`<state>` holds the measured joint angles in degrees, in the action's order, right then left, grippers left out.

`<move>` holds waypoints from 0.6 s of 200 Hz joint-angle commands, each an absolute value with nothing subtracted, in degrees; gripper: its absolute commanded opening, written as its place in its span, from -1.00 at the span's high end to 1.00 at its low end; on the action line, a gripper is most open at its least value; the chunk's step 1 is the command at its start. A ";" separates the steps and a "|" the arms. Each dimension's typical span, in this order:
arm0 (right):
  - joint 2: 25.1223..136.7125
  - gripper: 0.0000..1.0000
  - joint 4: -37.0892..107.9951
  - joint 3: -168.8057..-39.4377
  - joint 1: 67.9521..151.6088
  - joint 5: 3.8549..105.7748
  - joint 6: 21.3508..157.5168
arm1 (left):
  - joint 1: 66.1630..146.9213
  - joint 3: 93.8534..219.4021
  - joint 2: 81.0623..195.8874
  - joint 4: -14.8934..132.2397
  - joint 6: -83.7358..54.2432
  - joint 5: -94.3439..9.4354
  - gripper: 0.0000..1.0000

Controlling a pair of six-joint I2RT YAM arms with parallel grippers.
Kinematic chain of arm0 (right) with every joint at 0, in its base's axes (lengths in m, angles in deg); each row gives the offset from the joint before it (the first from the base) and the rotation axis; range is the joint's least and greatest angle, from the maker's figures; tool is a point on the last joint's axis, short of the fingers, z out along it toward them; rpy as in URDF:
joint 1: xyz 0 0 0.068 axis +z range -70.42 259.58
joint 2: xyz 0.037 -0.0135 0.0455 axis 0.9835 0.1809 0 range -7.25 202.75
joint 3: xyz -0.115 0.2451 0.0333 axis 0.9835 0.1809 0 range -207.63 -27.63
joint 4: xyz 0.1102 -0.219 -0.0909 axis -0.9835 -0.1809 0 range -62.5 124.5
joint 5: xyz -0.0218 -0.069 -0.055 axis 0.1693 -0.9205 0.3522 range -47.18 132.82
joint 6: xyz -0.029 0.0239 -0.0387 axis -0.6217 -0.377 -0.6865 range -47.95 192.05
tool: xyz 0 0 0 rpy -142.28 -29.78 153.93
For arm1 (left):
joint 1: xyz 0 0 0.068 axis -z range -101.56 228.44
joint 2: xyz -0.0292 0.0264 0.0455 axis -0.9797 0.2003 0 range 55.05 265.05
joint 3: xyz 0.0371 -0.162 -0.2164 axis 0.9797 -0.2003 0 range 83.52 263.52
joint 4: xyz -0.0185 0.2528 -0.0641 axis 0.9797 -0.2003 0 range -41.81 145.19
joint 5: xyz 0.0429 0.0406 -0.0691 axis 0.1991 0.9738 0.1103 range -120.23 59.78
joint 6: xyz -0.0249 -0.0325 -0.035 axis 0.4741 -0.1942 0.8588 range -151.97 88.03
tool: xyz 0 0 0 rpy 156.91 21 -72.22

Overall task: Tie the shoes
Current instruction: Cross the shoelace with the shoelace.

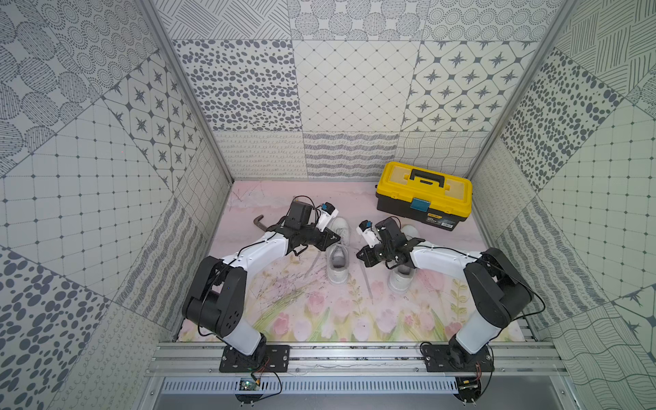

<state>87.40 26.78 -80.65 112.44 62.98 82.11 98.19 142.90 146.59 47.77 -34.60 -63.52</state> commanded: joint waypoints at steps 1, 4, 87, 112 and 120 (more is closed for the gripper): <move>84.44 1.00 24.69 -79.54 109.56 64.87 83.64 | 97.36 141.85 145.18 50.96 -34.25 -63.70 1.00; 84.28 1.00 24.33 -79.39 109.20 64.96 83.69 | 97.35 141.86 145.12 50.97 -34.25 -63.63 1.00; 81.42 1.00 17.71 -85.01 107.00 69.45 90.04 | 97.26 139.90 142.29 52.08 -34.43 -64.98 1.00; 83.58 1.00 12.73 -90.10 107.00 69.05 93.54 | 97.73 139.57 141.88 52.13 -34.60 -65.10 1.00; 84.56 1.00 11.46 -91.67 106.96 68.89 94.66 | 97.99 139.60 141.86 52.11 -34.68 -64.95 1.00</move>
<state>83.10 15.10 -86.70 106.87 68.20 90.14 97.49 139.93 142.81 49.72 -34.49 -63.17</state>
